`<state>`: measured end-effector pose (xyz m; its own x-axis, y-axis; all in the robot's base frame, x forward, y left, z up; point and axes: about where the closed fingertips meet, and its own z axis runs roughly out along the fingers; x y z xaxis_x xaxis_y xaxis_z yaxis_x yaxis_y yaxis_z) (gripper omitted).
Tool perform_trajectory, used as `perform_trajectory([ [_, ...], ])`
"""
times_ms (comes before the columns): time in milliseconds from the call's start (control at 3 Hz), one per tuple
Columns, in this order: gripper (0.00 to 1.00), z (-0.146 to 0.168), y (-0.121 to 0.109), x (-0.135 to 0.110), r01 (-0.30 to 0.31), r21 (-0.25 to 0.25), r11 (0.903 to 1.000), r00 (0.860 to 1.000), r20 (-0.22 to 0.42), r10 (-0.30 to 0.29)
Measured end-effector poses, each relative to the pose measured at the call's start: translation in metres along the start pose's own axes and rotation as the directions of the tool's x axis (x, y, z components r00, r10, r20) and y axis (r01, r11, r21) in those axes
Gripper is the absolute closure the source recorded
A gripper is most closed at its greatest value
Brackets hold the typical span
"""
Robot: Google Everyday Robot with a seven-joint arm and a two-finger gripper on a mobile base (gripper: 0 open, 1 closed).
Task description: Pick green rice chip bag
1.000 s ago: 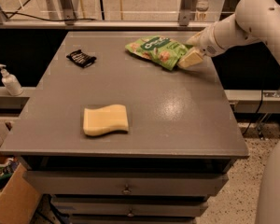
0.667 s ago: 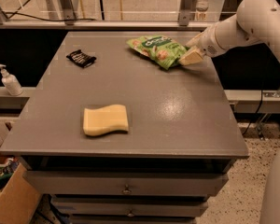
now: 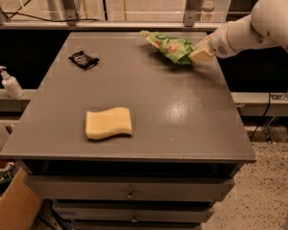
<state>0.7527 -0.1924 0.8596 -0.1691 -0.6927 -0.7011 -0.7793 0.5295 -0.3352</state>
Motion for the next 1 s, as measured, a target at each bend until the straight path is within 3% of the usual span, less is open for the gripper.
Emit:
perform_trajectory([
  [667,1.00,-0.030,0.006,-0.027,-0.025,0.037,0.9990,0.990,0.142,0.020],
  [1000,1.00,-0.051,0.011,-0.038,-0.036,0.040,0.9985,0.973,0.231,0.026],
])
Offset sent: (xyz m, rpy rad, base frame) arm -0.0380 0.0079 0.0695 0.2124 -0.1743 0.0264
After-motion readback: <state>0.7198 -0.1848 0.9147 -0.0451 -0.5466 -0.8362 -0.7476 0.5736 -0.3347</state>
